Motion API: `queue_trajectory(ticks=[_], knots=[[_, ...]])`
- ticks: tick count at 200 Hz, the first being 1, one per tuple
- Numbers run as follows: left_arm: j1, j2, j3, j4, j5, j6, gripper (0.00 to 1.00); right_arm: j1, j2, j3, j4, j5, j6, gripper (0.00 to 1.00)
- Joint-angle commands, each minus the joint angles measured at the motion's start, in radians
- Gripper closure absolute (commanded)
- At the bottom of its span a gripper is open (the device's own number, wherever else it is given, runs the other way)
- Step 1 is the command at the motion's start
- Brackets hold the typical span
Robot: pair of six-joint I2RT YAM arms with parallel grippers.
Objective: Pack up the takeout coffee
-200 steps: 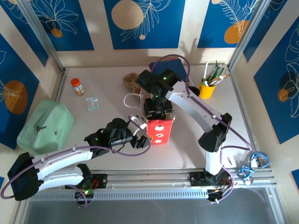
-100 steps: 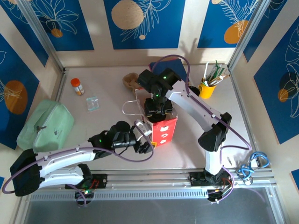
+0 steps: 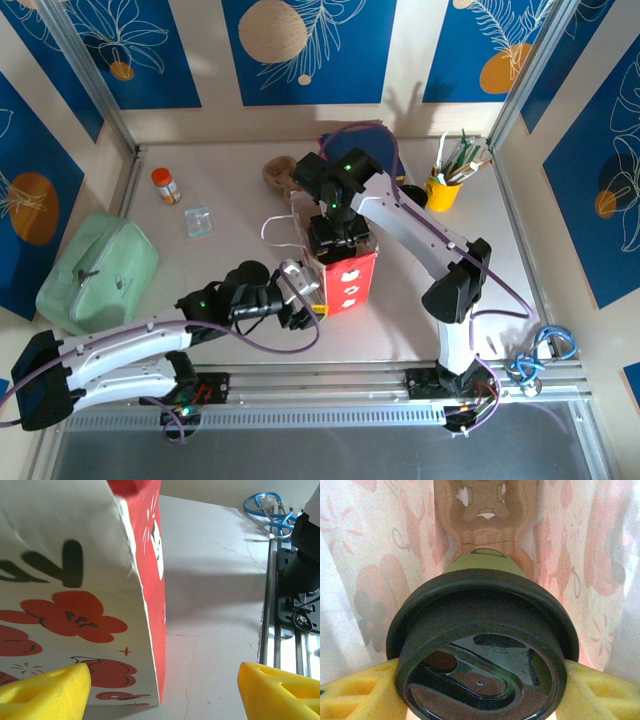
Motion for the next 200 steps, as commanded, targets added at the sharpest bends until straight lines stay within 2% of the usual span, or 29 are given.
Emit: queue_trajectory(ticks=[1, 200], knots=[[-0.008, -0.032, -0.009, -0.035, -0.022, 0.028, 0.23, -0.002, 0.025, 0.026, -0.151, -0.018, -0.05, 0.37], [-0.008, -0.083, -0.021, -0.07, -0.054, 0.03, 0.22, 0.001, 0.052, -0.029, -0.149, -0.018, -0.016, 0.38]])
